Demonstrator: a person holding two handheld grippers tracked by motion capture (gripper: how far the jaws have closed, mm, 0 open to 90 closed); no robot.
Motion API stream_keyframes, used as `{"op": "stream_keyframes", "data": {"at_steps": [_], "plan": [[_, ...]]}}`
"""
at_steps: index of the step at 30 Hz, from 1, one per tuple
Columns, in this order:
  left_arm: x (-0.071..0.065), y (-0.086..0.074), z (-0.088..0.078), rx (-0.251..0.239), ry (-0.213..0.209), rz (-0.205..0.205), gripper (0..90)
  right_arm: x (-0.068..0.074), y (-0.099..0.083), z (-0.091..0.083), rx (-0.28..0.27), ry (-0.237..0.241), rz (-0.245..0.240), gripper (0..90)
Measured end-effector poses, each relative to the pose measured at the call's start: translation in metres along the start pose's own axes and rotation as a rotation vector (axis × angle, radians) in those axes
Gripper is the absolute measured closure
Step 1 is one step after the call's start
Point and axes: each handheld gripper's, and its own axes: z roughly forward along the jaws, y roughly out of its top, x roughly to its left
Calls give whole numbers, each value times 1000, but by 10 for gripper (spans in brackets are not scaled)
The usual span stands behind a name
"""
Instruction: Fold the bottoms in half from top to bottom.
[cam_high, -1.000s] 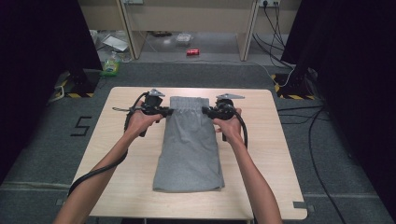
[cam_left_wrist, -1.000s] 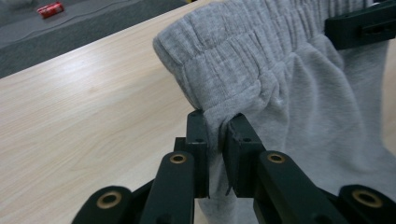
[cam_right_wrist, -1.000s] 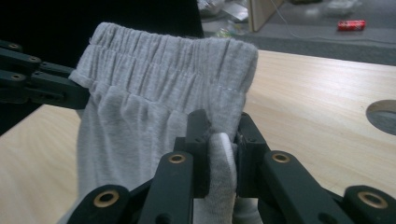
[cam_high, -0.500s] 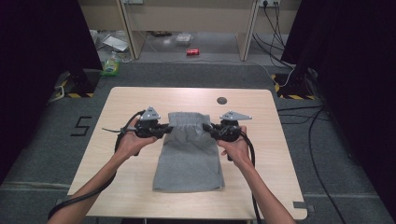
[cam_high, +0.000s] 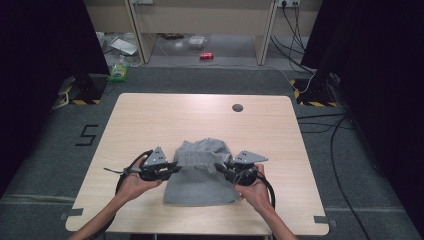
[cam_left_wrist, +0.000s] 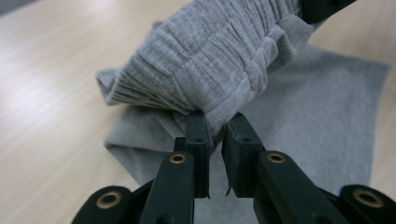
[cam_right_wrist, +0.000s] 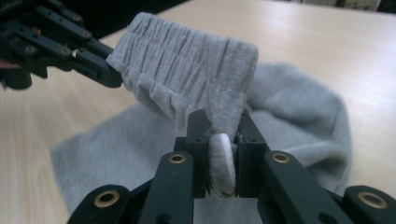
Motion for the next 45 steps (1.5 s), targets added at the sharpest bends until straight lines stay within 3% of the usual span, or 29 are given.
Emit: {"op": "stream_keyframes", "data": {"at_steps": [4,8,12,16,21,28,36,45], "plan": [[-7,-10,2,19,-15,6,755,7,-11,-4,28,5,-16,741],[-11,-13,-4,10,-33,-21,676,13,-12,-13,18,22,3,632],[-10,-11,-16,-6,-26,-44,636,16,-4,-25,-3,27,-3,617],[-3,-9,-22,-24,-7,-89,618,11,3,-28,-3,-6,2,623],[5,-11,-24,-15,16,-149,574,4,3,-15,36,-29,32,621],[16,-23,-19,-9,43,-242,467,-2,5,14,92,-20,55,599],[22,-33,-20,40,64,-267,420,15,12,33,118,28,4,599],[29,-47,-16,106,83,-288,387,33,-8,38,195,69,-18,636]]}}
